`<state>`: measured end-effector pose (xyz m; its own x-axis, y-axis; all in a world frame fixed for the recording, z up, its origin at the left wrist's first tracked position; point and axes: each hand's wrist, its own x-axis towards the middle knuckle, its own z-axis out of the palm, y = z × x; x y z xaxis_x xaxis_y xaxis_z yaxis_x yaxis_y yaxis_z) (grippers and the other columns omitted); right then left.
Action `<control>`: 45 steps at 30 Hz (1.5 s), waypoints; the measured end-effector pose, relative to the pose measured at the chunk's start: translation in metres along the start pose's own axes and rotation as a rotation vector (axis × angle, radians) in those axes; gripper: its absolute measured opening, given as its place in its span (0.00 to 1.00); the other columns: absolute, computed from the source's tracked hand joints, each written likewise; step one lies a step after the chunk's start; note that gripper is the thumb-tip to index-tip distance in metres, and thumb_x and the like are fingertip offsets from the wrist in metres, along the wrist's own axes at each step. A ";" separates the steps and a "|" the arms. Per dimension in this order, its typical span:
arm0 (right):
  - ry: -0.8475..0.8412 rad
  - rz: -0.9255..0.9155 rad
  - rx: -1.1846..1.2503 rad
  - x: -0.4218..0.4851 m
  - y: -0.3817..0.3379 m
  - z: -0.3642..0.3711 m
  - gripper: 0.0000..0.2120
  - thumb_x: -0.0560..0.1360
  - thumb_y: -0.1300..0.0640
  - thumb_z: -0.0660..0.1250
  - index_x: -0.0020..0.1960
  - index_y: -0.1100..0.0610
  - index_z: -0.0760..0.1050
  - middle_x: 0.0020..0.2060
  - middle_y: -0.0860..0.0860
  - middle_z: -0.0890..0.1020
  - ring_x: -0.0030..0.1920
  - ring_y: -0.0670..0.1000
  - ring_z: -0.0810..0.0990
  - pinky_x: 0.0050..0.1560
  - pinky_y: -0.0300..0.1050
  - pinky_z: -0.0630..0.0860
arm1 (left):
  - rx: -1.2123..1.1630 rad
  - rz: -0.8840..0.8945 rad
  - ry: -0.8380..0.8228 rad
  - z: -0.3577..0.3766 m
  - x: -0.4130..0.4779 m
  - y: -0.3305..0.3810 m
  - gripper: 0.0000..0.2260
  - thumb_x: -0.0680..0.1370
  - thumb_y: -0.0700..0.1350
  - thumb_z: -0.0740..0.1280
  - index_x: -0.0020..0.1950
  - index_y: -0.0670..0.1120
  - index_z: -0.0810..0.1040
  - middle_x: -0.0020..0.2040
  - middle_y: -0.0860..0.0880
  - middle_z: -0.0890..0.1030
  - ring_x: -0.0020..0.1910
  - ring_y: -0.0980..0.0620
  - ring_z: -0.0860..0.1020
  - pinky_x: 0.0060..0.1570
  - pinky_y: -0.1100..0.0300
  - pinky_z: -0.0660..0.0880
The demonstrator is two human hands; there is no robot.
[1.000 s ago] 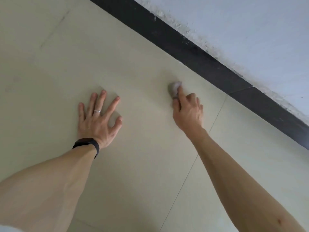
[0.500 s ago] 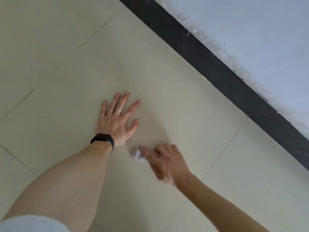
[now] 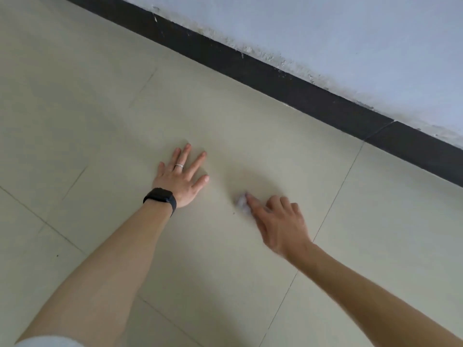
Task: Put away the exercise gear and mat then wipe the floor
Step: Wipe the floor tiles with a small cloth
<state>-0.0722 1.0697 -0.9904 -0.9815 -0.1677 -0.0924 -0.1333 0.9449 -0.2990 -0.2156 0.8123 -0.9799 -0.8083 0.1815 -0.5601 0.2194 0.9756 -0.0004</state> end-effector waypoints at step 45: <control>0.071 0.072 -0.033 -0.117 -0.190 0.062 0.26 0.75 0.52 0.64 0.73 0.42 0.68 0.46 0.49 0.76 0.48 0.55 0.74 0.50 0.50 0.71 | 0.579 0.393 -0.008 -0.032 -0.045 0.056 0.23 0.79 0.48 0.63 0.73 0.44 0.69 0.71 0.44 0.70 0.64 0.40 0.72 0.59 0.47 0.72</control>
<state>0.0766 0.8919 -0.9816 -0.9958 -0.0803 -0.0447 -0.0658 0.9626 -0.2626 -0.1843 0.8627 -0.9282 -0.6056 0.5046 -0.6153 0.7525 0.6147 -0.2365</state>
